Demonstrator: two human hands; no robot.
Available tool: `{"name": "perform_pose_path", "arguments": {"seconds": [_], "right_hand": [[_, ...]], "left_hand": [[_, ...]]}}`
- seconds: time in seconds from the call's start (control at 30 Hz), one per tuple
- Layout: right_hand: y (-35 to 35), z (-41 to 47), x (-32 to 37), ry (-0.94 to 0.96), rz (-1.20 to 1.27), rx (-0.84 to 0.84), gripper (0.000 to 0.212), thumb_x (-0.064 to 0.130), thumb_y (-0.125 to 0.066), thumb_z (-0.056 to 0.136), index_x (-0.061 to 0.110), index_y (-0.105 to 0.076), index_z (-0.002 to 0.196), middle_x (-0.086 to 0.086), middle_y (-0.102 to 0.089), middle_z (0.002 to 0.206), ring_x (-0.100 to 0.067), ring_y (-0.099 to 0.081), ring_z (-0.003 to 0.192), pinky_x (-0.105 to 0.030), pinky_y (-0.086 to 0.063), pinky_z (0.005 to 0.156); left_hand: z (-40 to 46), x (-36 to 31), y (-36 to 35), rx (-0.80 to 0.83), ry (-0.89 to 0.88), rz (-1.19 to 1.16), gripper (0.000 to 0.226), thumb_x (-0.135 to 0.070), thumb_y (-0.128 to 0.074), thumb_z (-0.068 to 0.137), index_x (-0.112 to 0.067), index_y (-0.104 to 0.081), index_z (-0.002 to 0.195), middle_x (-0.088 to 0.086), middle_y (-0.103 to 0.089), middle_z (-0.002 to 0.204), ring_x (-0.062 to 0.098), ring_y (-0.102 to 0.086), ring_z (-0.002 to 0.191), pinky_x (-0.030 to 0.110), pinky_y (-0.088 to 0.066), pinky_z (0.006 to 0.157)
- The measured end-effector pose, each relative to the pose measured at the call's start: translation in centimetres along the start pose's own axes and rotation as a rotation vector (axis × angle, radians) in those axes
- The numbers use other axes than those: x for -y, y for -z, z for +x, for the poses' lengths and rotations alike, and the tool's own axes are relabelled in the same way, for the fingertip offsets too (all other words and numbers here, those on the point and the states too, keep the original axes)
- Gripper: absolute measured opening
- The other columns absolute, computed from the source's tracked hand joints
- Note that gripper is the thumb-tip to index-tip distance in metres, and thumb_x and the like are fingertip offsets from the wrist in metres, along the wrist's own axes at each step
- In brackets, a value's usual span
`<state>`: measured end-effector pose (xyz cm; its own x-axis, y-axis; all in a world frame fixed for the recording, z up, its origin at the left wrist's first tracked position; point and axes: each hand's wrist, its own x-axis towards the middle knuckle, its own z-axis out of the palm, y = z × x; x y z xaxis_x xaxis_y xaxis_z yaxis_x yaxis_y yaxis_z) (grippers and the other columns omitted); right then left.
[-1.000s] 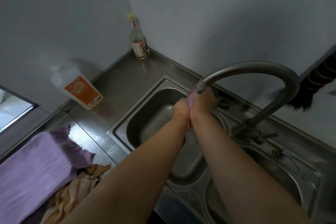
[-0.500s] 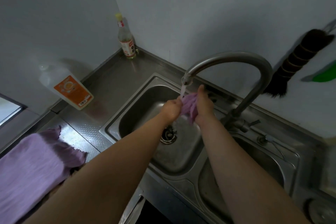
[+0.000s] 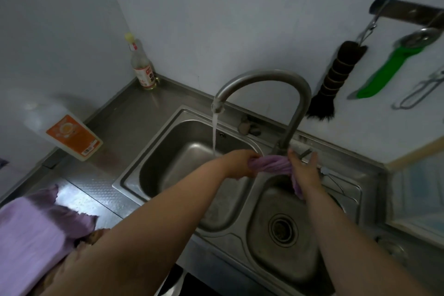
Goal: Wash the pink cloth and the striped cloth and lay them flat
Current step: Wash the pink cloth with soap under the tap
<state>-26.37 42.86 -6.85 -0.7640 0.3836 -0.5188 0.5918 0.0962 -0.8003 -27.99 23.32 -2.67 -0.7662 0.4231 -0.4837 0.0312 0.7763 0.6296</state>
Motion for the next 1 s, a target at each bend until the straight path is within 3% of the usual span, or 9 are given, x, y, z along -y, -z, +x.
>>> {"name": "perform_pose_path", "arguments": {"seconds": [0.13,0.27,0.4,0.47,0.6,0.7,0.8,0.9,1.0], "right_hand": [[0.6,2.5,-1.7,-0.023,-0.041,0.152,0.124,0.087,-0.066,0.045,0.045,-0.005,0.144,-0.016,-0.054,0.113,-0.026,-0.047,0.093,-0.048,-0.040,0.080],[-0.1,0.5,0.5,0.055,-0.157,0.153,0.116,0.070,-0.068,0.069,0.022,-0.002,0.152,-0.020,-0.053,0.134,-0.031,-0.056,0.109,-0.046,-0.040,0.098],[0.2,-1.2,4.4,0.115,-0.506,0.557,0.056,0.051,-0.064,0.083,0.010,-0.060,0.120,0.006,-0.067,0.077,-0.005,-0.060,0.064,-0.019,-0.047,0.061],[-0.1,-2.1,5.4,0.104,-0.648,0.803,0.033,0.031,-0.064,0.088,0.010,-0.062,0.114,0.003,-0.067,0.080,-0.007,-0.059,0.066,-0.019,-0.046,0.059],[-2.6,-2.5,5.5,0.020,-0.506,0.684,0.021,0.018,-0.067,0.087,0.004,-0.060,0.102,-0.008,-0.059,0.068,-0.011,-0.049,0.047,-0.021,-0.038,0.040],[-6.5,-4.5,5.7,0.129,-0.412,0.412,0.036,0.031,-0.070,0.084,0.017,-0.052,0.111,-0.005,-0.062,0.091,-0.012,-0.053,0.066,-0.023,-0.043,0.052],[-9.1,-8.8,6.2,0.449,-0.425,0.491,0.038,0.031,-0.068,0.085,0.025,-0.045,0.115,0.009,-0.058,0.106,-0.002,-0.056,0.085,-0.024,-0.049,0.071],[-10.1,-12.4,5.8,0.685,-0.441,0.689,0.050,0.017,-0.062,0.088,0.023,-0.037,0.131,0.014,-0.052,0.116,0.004,-0.055,0.093,-0.009,-0.043,0.069],[-9.9,-12.8,5.7,0.678,-0.395,0.731,0.045,0.004,-0.054,0.089,0.014,-0.040,0.130,0.004,-0.058,0.120,-0.003,-0.055,0.102,-0.010,-0.045,0.079]], "left_hand": [[-0.5,0.8,0.4,-0.041,0.024,0.238,0.048,-0.016,-0.064,0.087,-0.017,-0.050,0.133,0.008,-0.061,0.125,0.027,-0.060,0.110,0.034,-0.051,0.088],[-0.8,2.1,0.2,-0.001,0.138,0.411,0.034,-0.019,-0.060,0.088,-0.013,-0.055,0.121,0.011,-0.065,0.117,0.030,-0.063,0.106,0.039,-0.051,0.090],[-1.8,4.1,1.5,0.047,0.249,0.481,0.031,-0.007,-0.063,0.087,-0.009,-0.060,0.117,0.011,-0.069,0.109,0.027,-0.067,0.098,0.035,-0.054,0.087],[-2.7,6.0,2.6,0.062,0.324,0.468,0.036,-0.002,-0.067,0.083,-0.010,-0.060,0.118,0.009,-0.069,0.105,0.023,-0.067,0.089,0.033,-0.055,0.080],[-5.5,8.1,4.1,0.184,0.421,0.016,0.032,-0.009,-0.060,0.090,-0.001,-0.055,0.121,0.010,-0.064,0.080,0.018,-0.062,0.066,0.031,-0.055,0.068],[-7.4,7.8,2.7,0.258,0.391,-0.757,0.039,-0.019,-0.067,0.086,-0.005,-0.053,0.119,0.016,-0.064,0.101,0.026,-0.065,0.086,0.044,-0.053,0.087],[-8.2,6.3,0.9,0.173,0.177,-1.448,0.051,-0.054,-0.053,0.087,-0.009,-0.054,0.110,0.010,-0.062,0.096,0.022,-0.062,0.087,0.035,-0.050,0.081],[-8.8,4.7,0.8,-0.015,0.148,-1.719,0.068,-0.070,-0.035,0.089,-0.012,-0.070,0.102,0.013,-0.069,0.098,0.026,-0.067,0.087,0.038,-0.053,0.081],[-9.4,5.0,1.3,-0.118,0.070,-1.652,0.050,-0.044,-0.043,0.098,-0.015,-0.077,0.077,0.010,-0.072,0.087,0.023,-0.068,0.083,0.041,-0.047,0.091]]}}
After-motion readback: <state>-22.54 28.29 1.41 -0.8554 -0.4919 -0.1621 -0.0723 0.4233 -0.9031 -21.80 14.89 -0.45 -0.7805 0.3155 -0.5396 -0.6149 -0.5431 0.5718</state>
